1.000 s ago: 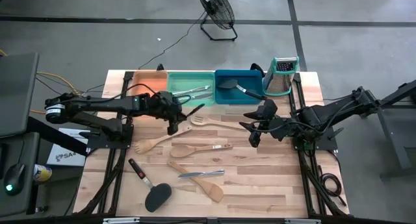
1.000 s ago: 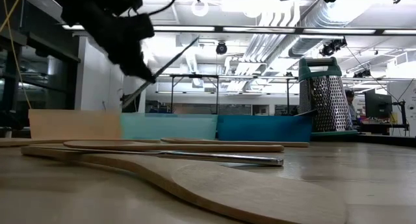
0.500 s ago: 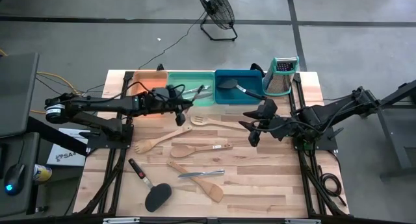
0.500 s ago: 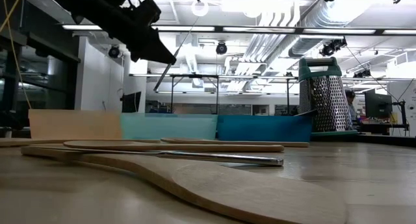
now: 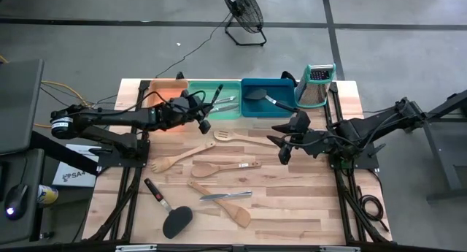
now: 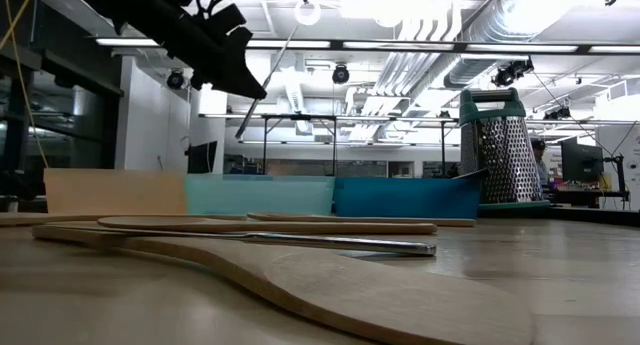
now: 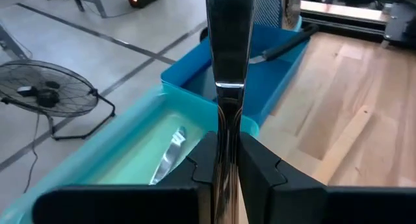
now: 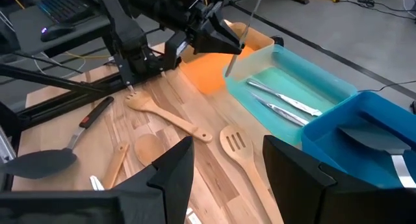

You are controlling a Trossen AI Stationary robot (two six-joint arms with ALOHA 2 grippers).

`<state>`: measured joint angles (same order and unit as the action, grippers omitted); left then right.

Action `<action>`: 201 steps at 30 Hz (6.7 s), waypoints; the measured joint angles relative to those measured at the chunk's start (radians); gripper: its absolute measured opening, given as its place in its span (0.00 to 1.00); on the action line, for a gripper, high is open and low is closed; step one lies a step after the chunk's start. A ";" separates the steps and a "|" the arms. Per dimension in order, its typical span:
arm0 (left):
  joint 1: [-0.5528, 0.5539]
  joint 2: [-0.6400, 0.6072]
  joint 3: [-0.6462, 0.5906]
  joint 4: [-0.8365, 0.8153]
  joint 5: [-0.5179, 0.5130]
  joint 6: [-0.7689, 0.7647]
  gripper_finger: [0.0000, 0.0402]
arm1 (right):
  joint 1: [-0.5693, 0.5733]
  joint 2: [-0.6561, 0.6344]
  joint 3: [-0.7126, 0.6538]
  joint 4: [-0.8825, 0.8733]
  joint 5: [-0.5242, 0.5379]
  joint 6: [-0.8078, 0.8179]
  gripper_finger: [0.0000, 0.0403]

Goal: Pick & Place Kitchen Items
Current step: Put the silver table knife into the green bin

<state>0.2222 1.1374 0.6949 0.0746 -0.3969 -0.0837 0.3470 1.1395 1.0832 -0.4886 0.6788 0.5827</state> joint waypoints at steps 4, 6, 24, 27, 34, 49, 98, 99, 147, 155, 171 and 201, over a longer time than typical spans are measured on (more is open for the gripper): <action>0.000 0.000 0.000 0.009 -0.025 0.000 0.08 | -0.005 0.000 0.000 0.001 0.003 0.000 0.43; 0.000 0.000 0.000 0.008 -0.029 0.002 0.08 | -0.009 0.000 0.000 0.003 0.003 0.000 0.43; 0.134 0.000 0.000 0.071 0.122 0.079 0.08 | -0.010 0.000 0.000 0.007 0.076 0.044 0.43; 0.198 0.000 0.000 0.053 0.182 0.078 0.08 | -0.010 0.000 0.000 0.007 0.092 0.046 0.43; 0.320 0.049 0.000 0.010 0.313 0.076 0.08 | -0.010 0.000 0.000 0.007 0.112 0.055 0.43; 0.401 0.302 0.318 -0.411 0.381 0.195 0.08 | -0.023 0.000 0.000 0.001 0.186 0.089 0.43; 0.465 0.839 0.769 -0.964 0.390 0.319 0.08 | -0.049 0.000 0.000 -0.010 0.209 0.104 0.43; 0.465 0.840 0.769 -0.967 0.390 0.319 0.08 | -0.049 0.001 0.000 -0.010 0.209 0.105 0.43; 0.465 0.688 0.768 -1.094 0.444 0.367 0.30 | -0.049 0.001 0.000 -0.023 0.122 0.104 0.43; 0.419 0.525 0.768 -1.137 0.436 0.304 0.30 | -0.049 0.001 0.000 -0.022 0.068 0.076 0.43; 0.199 0.293 0.733 -1.150 0.421 0.045 0.30 | -0.049 0.013 0.000 0.092 -0.111 -0.098 0.43; -0.376 -0.338 0.203 -1.040 0.174 -0.505 0.30 | -0.029 0.388 0.006 0.789 -0.344 -0.203 0.43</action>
<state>-0.1540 0.7992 0.8974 -0.9650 -0.2231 -0.5883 0.3177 1.5278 1.0895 0.3008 0.3351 0.3798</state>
